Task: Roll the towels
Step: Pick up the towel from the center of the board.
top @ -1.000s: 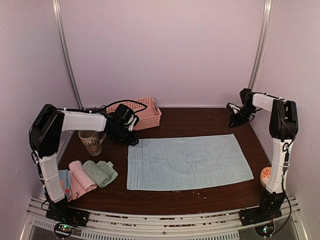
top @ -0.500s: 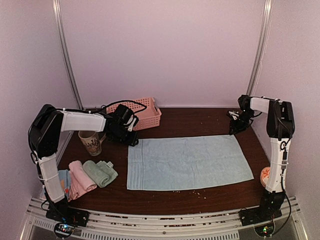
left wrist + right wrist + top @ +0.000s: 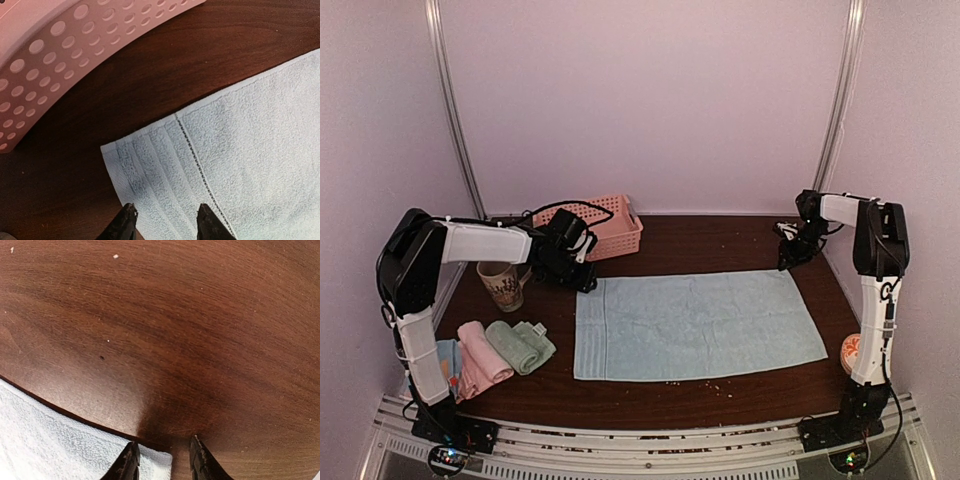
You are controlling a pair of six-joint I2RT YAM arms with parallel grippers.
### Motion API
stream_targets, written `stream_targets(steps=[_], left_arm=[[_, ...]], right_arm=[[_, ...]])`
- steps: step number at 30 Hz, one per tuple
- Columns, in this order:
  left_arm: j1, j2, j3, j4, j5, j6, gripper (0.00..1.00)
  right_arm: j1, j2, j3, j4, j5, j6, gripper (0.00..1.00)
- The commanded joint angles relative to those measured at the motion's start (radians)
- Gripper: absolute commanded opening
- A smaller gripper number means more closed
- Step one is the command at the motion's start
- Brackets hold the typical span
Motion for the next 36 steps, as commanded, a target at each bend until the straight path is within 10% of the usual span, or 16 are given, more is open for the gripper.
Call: stream_targets(steps=[1, 17, 36], left_arm=[[0.007, -0.019, -0.015, 0.038, 0.009, 0.014, 0.42], [0.008, -0.039, -0.053, 0.057, 0.003, 0.018, 0.42], [0.027, -0.039, -0.045, 0.034, -0.015, -0.017, 0.42]], right_arm=[[-0.009, -0.035, -0.003, -0.030, -0.005, 0.005, 0.36], [-0.011, -0.037, -0.036, -0.037, -0.014, 0.002, 0.32], [-0.009, -0.113, -0.075, 0.025, -0.059, 0.004, 0.00]])
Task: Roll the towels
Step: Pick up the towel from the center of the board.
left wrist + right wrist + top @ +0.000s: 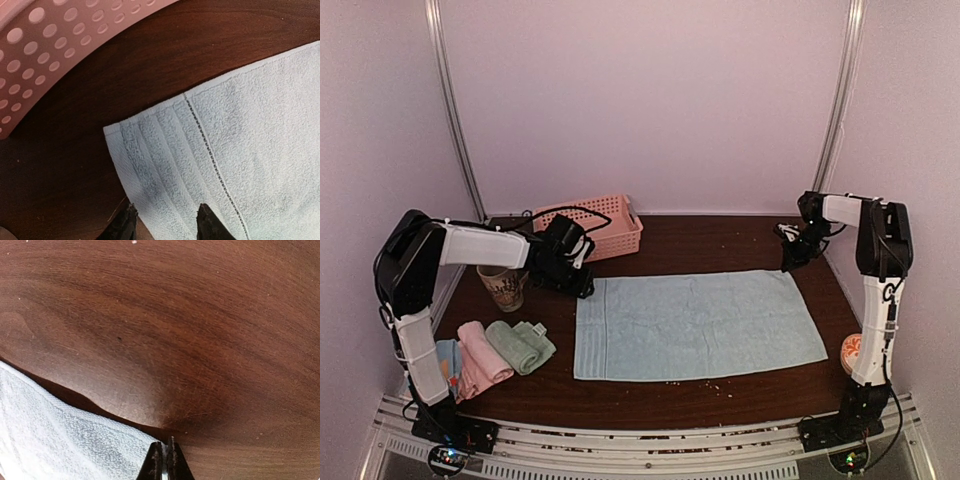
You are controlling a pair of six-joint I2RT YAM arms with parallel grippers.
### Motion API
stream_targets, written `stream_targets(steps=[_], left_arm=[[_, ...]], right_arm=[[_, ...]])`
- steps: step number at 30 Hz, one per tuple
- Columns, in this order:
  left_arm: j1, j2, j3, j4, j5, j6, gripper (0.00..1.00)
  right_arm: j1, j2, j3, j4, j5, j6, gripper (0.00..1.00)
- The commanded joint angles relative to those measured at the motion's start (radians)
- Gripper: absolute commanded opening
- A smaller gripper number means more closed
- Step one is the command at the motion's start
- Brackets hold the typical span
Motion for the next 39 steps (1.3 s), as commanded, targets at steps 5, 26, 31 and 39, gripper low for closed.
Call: stream_targets(steps=[5, 26, 31, 39], left_arm=[[0.064, -0.019, 0.019, 0.011, -0.002, -0.095, 0.45], [0.104, 0.151, 0.158, 0.019, -0.005, -0.134, 0.42], [0.104, 0.176, 0.162, 0.046, 0.009, -0.115, 0.39], [0.105, 0.209, 0.173, 0.065, 0.035, -0.115, 0.31]], right_arm=[[-0.006, -0.137, -0.102, 0.125, -0.006, 0.006, 0.00], [-0.007, -0.139, -0.127, 0.125, -0.089, 0.014, 0.00], [-0.007, -0.139, -0.130, 0.126, -0.089, 0.015, 0.00], [-0.007, -0.136, -0.130, 0.128, -0.092, 0.016, 0.00]])
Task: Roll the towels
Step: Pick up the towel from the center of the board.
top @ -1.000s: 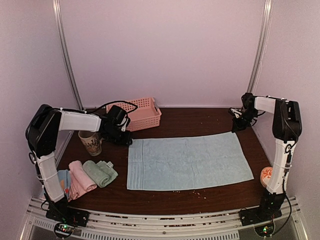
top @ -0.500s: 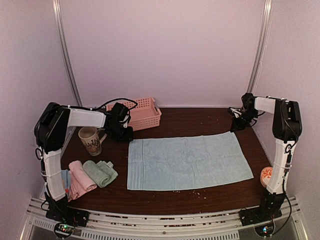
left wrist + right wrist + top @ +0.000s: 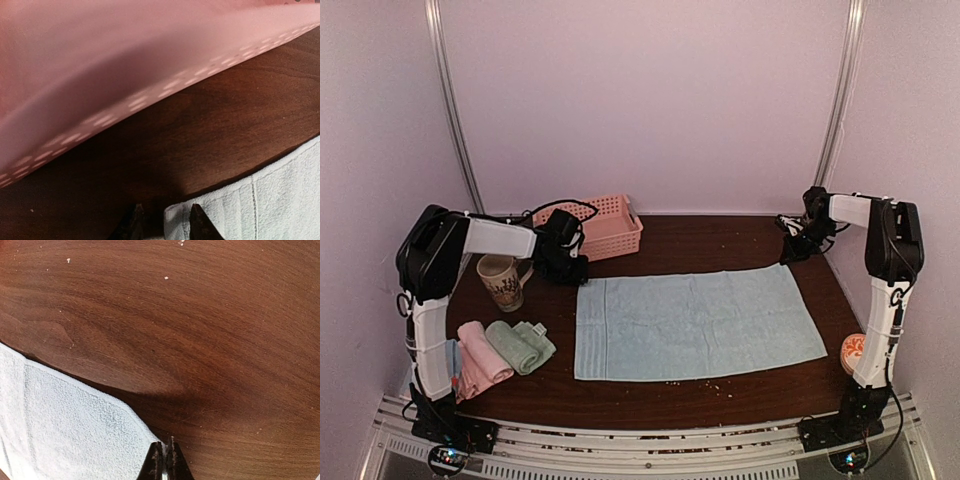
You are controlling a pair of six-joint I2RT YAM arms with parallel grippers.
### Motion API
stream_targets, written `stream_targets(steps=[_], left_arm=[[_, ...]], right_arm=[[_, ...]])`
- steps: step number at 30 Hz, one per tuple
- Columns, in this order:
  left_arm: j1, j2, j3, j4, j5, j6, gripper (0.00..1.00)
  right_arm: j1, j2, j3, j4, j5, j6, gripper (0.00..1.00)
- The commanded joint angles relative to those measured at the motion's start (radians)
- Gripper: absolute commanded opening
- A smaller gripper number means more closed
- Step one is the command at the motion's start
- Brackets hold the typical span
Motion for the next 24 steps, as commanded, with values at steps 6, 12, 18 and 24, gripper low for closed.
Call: stream_targets(steps=[6, 12, 18, 24], left_arm=[[0.007, 0.037, 0.010, 0.038, 0.062, 0.005, 0.18], [0.008, 0.037, 0.003, 0.039, 0.074, 0.010, 0.11], [0.008, 0.003, -0.002, 0.037, 0.044, 0.025, 0.00], [0.010, -0.106, 0.003, 0.042, -0.069, 0.072, 0.00]], right_arm=[[-0.004, -0.021, -0.011, 0.009, -0.009, 0.014, 0.00], [-0.004, -0.014, -0.009, 0.007, -0.012, 0.016, 0.00], [-0.004, -0.018, -0.004, 0.003, -0.011, 0.015, 0.00], [-0.004, -0.040, 0.042, -0.002, -0.023, 0.024, 0.00]])
